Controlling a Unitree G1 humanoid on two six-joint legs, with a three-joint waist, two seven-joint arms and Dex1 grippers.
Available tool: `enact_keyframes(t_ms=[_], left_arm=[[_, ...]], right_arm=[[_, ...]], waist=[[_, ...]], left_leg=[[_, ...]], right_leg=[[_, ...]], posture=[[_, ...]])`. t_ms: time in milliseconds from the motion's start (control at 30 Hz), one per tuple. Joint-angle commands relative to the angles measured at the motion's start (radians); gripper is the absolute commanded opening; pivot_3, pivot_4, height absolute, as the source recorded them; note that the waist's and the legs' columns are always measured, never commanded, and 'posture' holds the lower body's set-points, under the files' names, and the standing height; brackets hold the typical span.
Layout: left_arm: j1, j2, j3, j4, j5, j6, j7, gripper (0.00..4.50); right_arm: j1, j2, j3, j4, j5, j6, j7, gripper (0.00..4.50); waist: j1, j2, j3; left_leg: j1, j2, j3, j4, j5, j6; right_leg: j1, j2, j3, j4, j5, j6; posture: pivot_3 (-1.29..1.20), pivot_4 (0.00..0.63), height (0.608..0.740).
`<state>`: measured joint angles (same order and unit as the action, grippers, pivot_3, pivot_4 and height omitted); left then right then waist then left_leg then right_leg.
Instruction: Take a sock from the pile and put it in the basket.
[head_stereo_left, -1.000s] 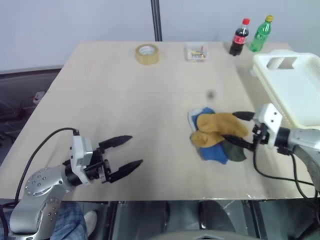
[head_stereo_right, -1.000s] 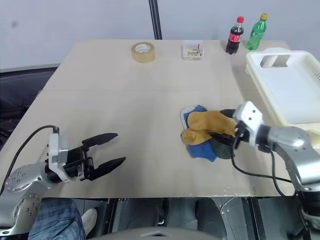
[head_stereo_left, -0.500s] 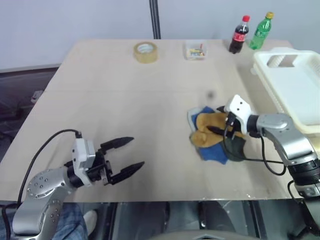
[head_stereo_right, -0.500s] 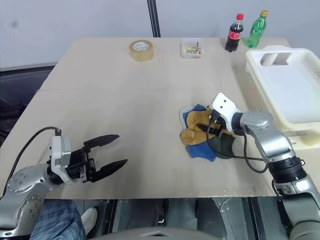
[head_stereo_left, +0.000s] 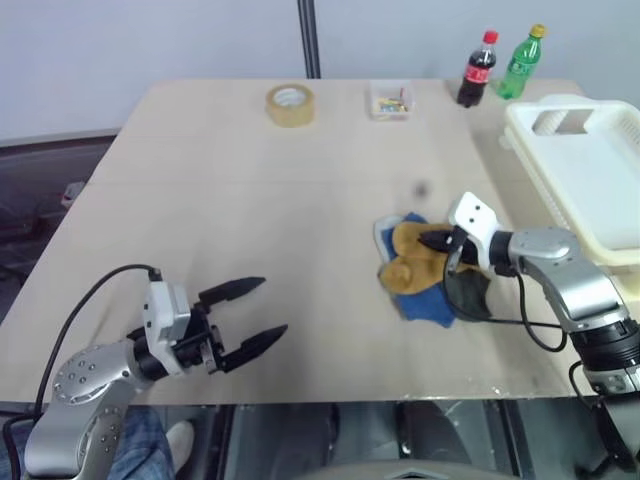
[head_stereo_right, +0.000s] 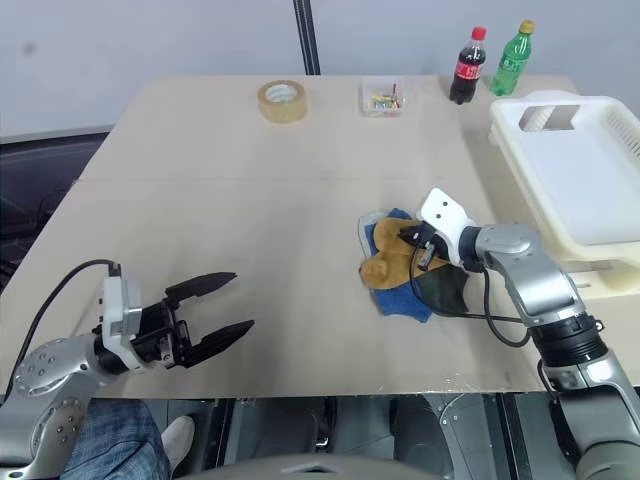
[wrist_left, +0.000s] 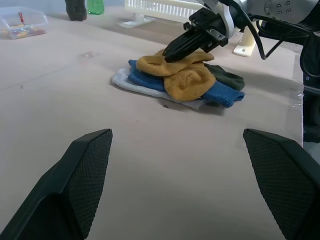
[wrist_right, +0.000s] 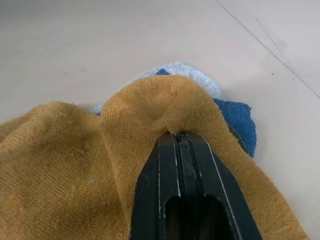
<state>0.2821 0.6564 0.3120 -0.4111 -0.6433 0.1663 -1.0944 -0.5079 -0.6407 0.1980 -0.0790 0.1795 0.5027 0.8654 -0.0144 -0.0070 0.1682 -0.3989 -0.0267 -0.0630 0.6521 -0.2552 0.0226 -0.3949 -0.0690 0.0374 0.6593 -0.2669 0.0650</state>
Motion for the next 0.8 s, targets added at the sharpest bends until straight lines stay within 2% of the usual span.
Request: enact_keyframes(t_ms=[33, 167, 267, 400, 567, 700, 800], left_arm=[[0.001, 0.003, 0.008, -0.022, -0.001, -0.019, -0.001, 4.50], [0.001, 0.001, 0.008, -0.024, -0.002, -0.019, 0.003, 4.50], [-0.001, 0.001, 0.004, -0.028, 0.001, -0.022, 0.007, 4.50], [0.029, 0.012, 0.050, -0.044, -0.015, -0.024, 0.005, 4.50], [0.069, 0.019, 0.092, -0.054, -0.023, -0.026, 0.002, 4.50], [0.108, 0.014, 0.133, -0.064, -0.026, -0.033, 0.008, 4.50], [0.122, 0.006, 0.141, -0.074, -0.025, -0.033, 0.014, 4.50]], right_arm=[[-0.004, 0.011, -0.017, -0.065, 0.020, 0.013, 0.006, 0.04], [-0.037, 0.068, 0.010, -0.128, 0.059, 0.087, 0.007, 0.04], [-0.076, 0.172, 0.047, -0.138, 0.071, 0.171, -0.045, 0.04], [-0.128, 0.331, 0.173, -0.088, 0.025, 0.231, -0.109, 0.04], [-0.162, 0.432, 0.296, -0.040, -0.034, 0.232, -0.142, 0.04], [-0.211, 0.599, 0.332, 0.070, -0.062, 0.242, -0.224, 0.04], [-0.225, 0.671, 0.310, 0.106, -0.060, 0.229, -0.256, 1.32]], waist=[[-0.001, 0.000, 0.000], [-0.002, 0.000, 0.000], [-0.005, 0.000, 0.000], [-0.008, 0.000, 0.000], [-0.002, 0.000, 0.000], [-0.020, -0.001, -0.001], [-0.023, -0.001, -0.001]], left_leg=[[0.000, 0.000, 0.000, 0.000, 0.000, 0.000], [0.000, 0.001, 0.000, 0.000, 0.000, 0.000], [0.001, 0.001, 0.000, 0.000, 0.000, 0.000], [0.001, 0.001, 0.000, 0.000, 0.000, 0.000], [0.000, -0.002, -0.001, 0.000, 0.000, -0.001], [0.001, -0.001, -0.002, -0.001, 0.001, -0.002], [0.001, -0.001, -0.003, -0.002, 0.001, -0.003]], right_leg=[[0.000, 0.000, 0.000, 0.000, 0.000, 0.000], [0.000, 0.000, 0.000, 0.000, 0.000, 0.000], [0.000, 0.000, 0.001, 0.001, 0.000, 0.000], [-0.001, 0.001, 0.001, 0.002, 0.000, 0.000], [-0.003, 0.000, 0.000, 0.001, 0.000, 0.000], [-0.003, -0.001, 0.001, 0.003, 0.000, 0.000], [-0.004, 0.000, 0.000, 0.003, 0.000, -0.001]], posture=[[0.00, 0.150, 0.738], [0.00, 0.150, 0.738], [0.00, 0.150, 0.738], [0.00, 0.150, 0.738], [0.00, 0.150, 0.738], [0.00, 0.150, 0.738], [0.00, 0.150, 0.738]])
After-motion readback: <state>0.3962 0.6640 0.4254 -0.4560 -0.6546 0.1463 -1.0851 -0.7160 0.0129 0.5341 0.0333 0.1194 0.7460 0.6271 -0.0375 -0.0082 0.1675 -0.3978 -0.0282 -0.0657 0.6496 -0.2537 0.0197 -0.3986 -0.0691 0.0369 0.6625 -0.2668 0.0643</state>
